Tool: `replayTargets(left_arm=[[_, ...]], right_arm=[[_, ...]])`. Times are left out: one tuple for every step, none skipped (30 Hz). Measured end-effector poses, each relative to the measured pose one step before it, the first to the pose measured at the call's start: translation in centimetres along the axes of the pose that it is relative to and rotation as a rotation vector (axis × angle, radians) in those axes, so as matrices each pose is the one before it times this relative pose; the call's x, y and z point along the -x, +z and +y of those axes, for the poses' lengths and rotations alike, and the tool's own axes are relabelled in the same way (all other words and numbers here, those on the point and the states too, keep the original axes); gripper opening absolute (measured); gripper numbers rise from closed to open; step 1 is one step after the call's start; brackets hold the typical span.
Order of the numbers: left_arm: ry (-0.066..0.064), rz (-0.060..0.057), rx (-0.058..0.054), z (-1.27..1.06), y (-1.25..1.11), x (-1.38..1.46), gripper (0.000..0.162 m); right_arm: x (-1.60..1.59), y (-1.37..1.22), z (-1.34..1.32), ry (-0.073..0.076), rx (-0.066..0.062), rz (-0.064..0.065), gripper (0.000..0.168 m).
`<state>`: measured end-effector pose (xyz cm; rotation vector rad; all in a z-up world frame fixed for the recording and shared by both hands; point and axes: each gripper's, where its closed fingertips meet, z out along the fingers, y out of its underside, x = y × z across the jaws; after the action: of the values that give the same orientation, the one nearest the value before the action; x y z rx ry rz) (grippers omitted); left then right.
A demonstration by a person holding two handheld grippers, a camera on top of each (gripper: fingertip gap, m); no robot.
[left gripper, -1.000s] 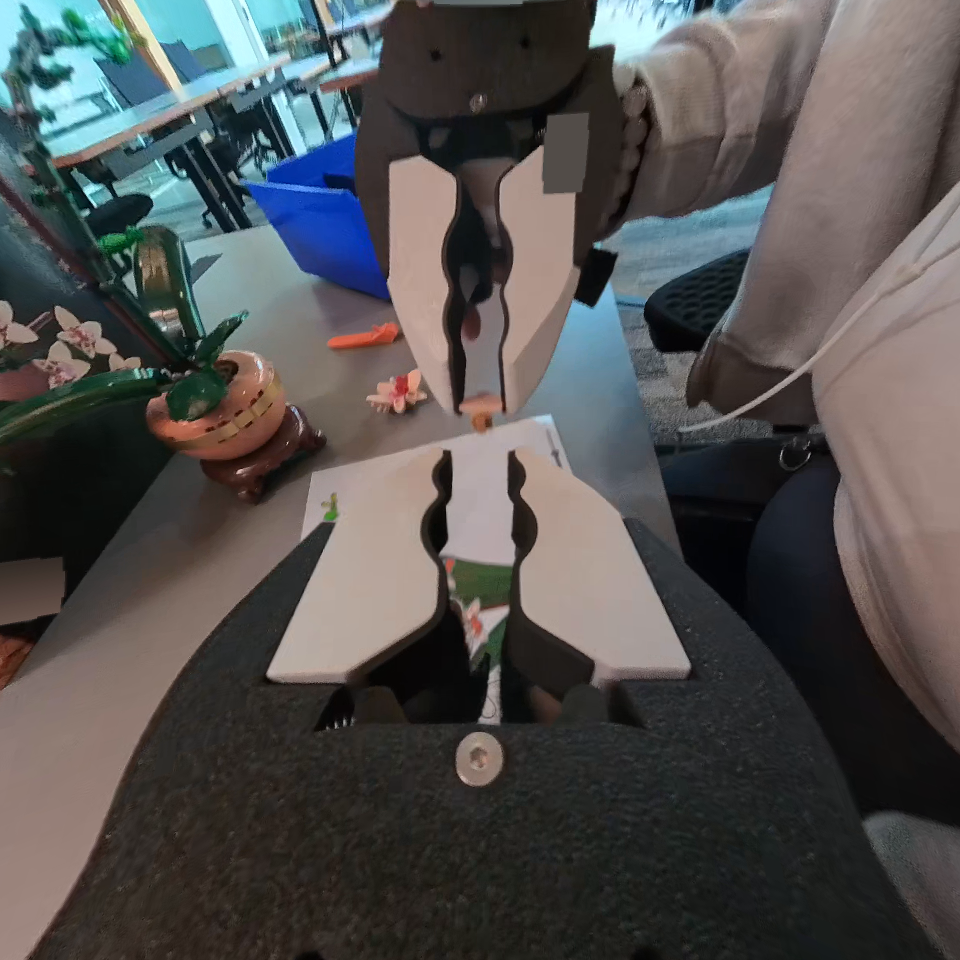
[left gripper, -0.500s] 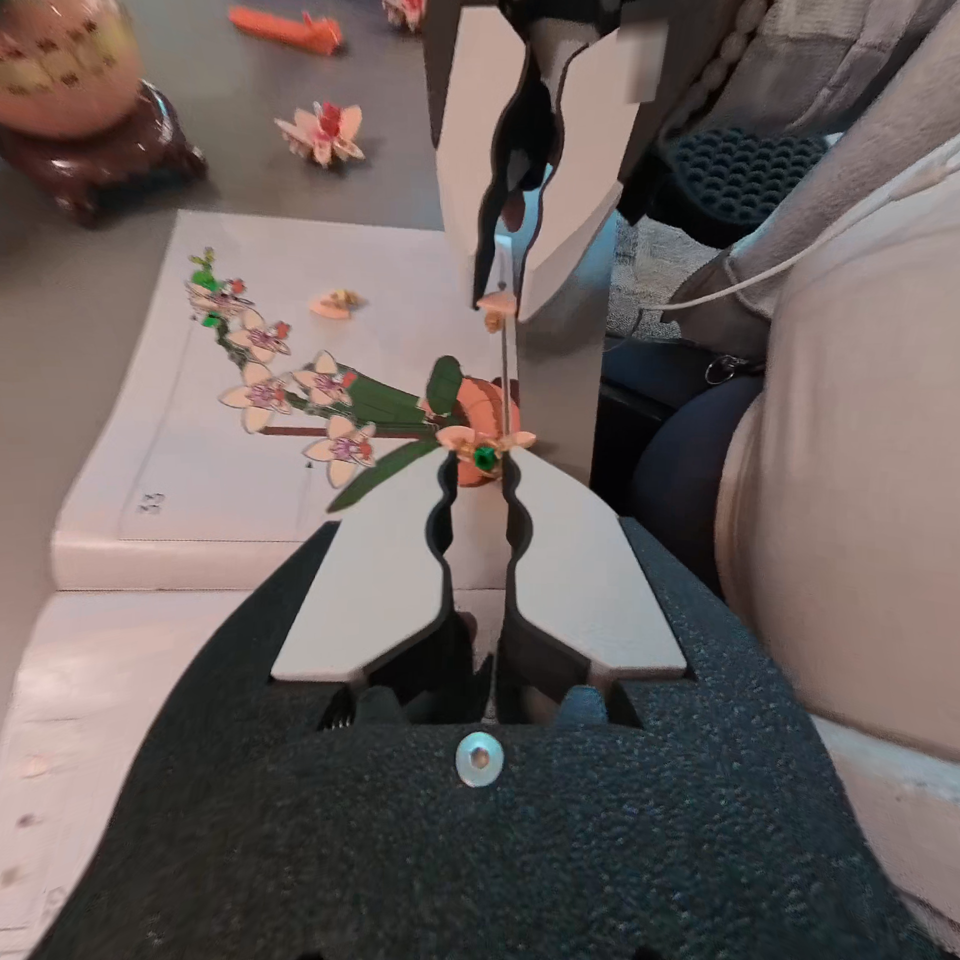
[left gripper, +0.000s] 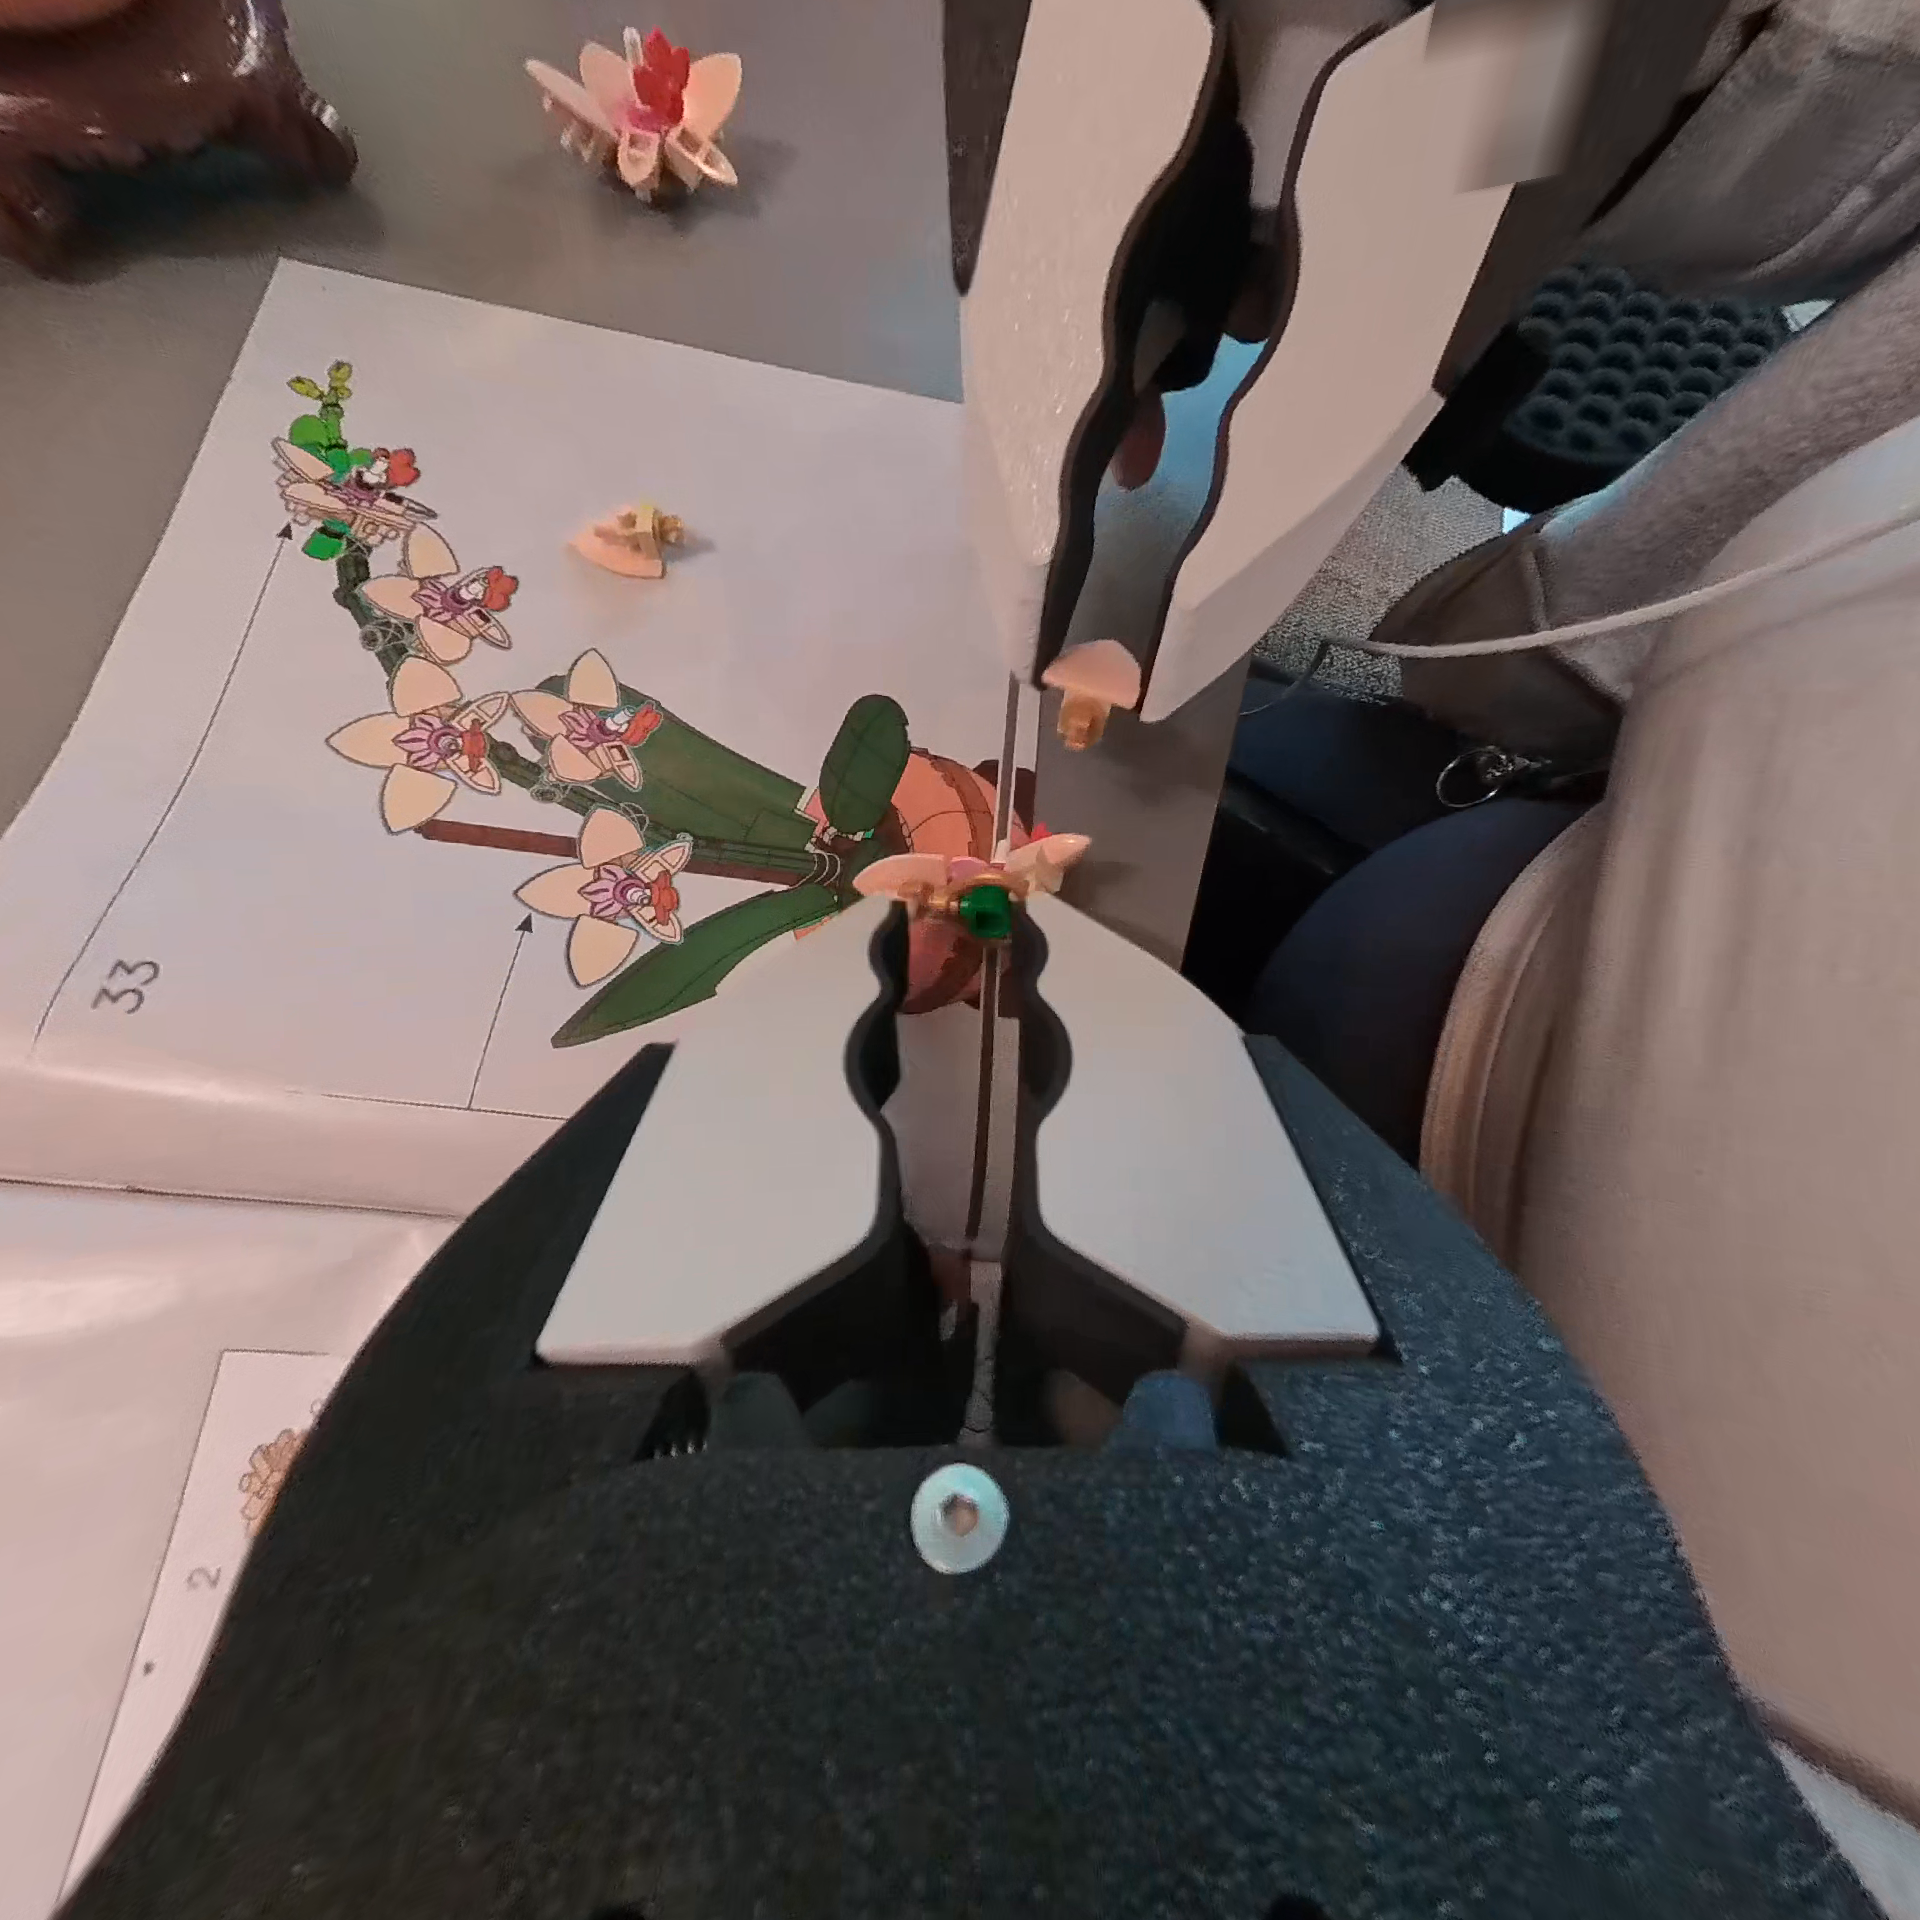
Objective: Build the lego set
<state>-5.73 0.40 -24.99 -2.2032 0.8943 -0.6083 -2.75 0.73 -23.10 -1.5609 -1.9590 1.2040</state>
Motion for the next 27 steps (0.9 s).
replayTargets(left_arm=[[-0.0057,-0.0003,0.0035,-0.019,-0.155,-0.012,0.019],[-0.0077,0.0080,-0.0051,-0.117,-0.267,-0.109,0.019],[-0.0110,0.0087,-0.0122,-0.189,-0.324,-0.124,0.018],[-0.0122,0.0078,-0.0147,-0.240,-0.337,-0.131,0.017],[-0.0080,0.0089,-0.0143,-0.301,-0.271,-0.216,0.017],[-0.0014,0.0048,-0.0123,-0.346,-0.126,-0.246,0.017],[0.0158,-0.0016,-0.0063,-0.362,0.052,-0.246,0.017],[0.0533,-0.0029,0.0070,-0.211,0.227,-0.289,0.014],[0.0956,-0.0098,0.0195,-0.020,0.352,-0.195,0.013],[0.1158,-0.0195,0.0218,0.106,0.403,-0.012,0.016],[0.1057,-0.0147,0.0206,0.212,0.398,0.116,0.020],[0.0742,0.0115,0.0191,0.222,0.314,0.025,0.023],[0.0351,0.0406,0.0106,0.097,0.182,-0.158,0.027],[0.0104,0.0565,-0.0004,-0.072,0.000,-0.306,0.030],[0.0093,0.0516,-0.0076,-0.138,-0.105,-0.263,0.034],[0.0229,0.0368,-0.0050,-0.048,-0.106,-0.148,0.037],[0.0366,0.0251,0.0101,0.179,-0.025,-0.099,0.041],[0.0405,0.0129,0.0268,0.362,0.067,0.001,0.040],[0.0388,0.0104,0.0312,0.410,0.124,-0.003,0.037],[0.0336,0.0101,0.0214,0.273,0.155,-0.037,0.032],[0.0239,0.0050,0.0109,0.116,0.140,0.047,0.025],[0.0155,0.0061,0.0065,0.059,0.100,0.016,0.017],[0.0092,0.0059,0.0038,0.029,0.079,-0.007,0.013],[0.0017,-0.0020,0.0017,0.028,0.014,0.063,0.011],[-0.0032,-0.0107,0.0041,0.109,-0.072,0.121,0.010],[-0.0017,-0.0294,0.0055,0.186,-0.187,0.288,0.010],[0.0054,-0.0603,-0.0070,0.129,-0.330,0.633,0.010]], right_arm=[[0.009,-0.107,0.156,0.0067,-0.0004,0.0011,0.015],[-0.019,-0.107,0.152,0.0041,-0.0001,0.0033,0.015],[-0.003,-0.088,0.152,0.0019,0.0009,0.0025,0.015],[-0.036,-0.080,0.144,0.0023,0.0017,0.0030,0.015],[-0.021,-0.062,0.083,0.0030,-0.0013,0.0024,0.015],[0.042,-0.049,0.003,0.0029,-0.0056,-0.0021,0.015],[0.016,-0.040,-0.037,0.0026,-0.0060,-0.0014,0.015],[0.022,-0.042,-0.018,-0.0001,-0.0030,-0.0014,0.015],[0.041,-0.034,-0.022,-0.0023,-0.0022,-0.0020,0.015],[0.017,-0.068,-0.058,-0.0023,-0.0050,-0.0001,0.015],[0.068,-0.077,-0.082,-0.0011,-0.0076,-0.0024,0.015],[0.077,-0.106,-0.093,0.0016,-0.0086,-0.0038,0.015],[0.051,-0.137,-0.052,0.0018,-0.0063,-0.0011,0.015],[0.029,-0.171,-0.011,0.0011,-0.0034,0.0023,0.015],[0.048,-0.178,0.024,0.0001,-0.0026,0.0036,0.015],[0.046,-0.201,0.042,0.0000,-0.0026,0.0043,0.015],[0.039,-0.185,0.065,0.0007,-0.0026,0.0046,0.015],[0.038,-0.159,0.068,0.0010,-0.0027,0.0040,0.015],[-0.007,-0.131,0.079,0.0025,-0.0019,0.0046,0.015],[-0.020,-0.104,0.039,0.0039,-0.0036,0.0042,0.015],[0.012,-0.076,-0.003,0.0050,-0.0059,0.0011,0.015],[0.058,-0.052,-0.046,0.0055,-0.0066,-0.0011,0.015],[0.043,-0.045,-0.044,0.0039,-0.0060,-0.0003,0.015],[0.013,-0.055,-0.038,0.0015,-0.0039,0.0023,0.015],[-0.012,-0.059,0.009,-0.0004,-0.0005,0.0042,0.015],[-0.042,-0.075,0.023,-0.0006,0.0007,0.0049,0.015],[-0.043,-0.085,0.001,0.0007,-0.0007,0.0046,0.015]])
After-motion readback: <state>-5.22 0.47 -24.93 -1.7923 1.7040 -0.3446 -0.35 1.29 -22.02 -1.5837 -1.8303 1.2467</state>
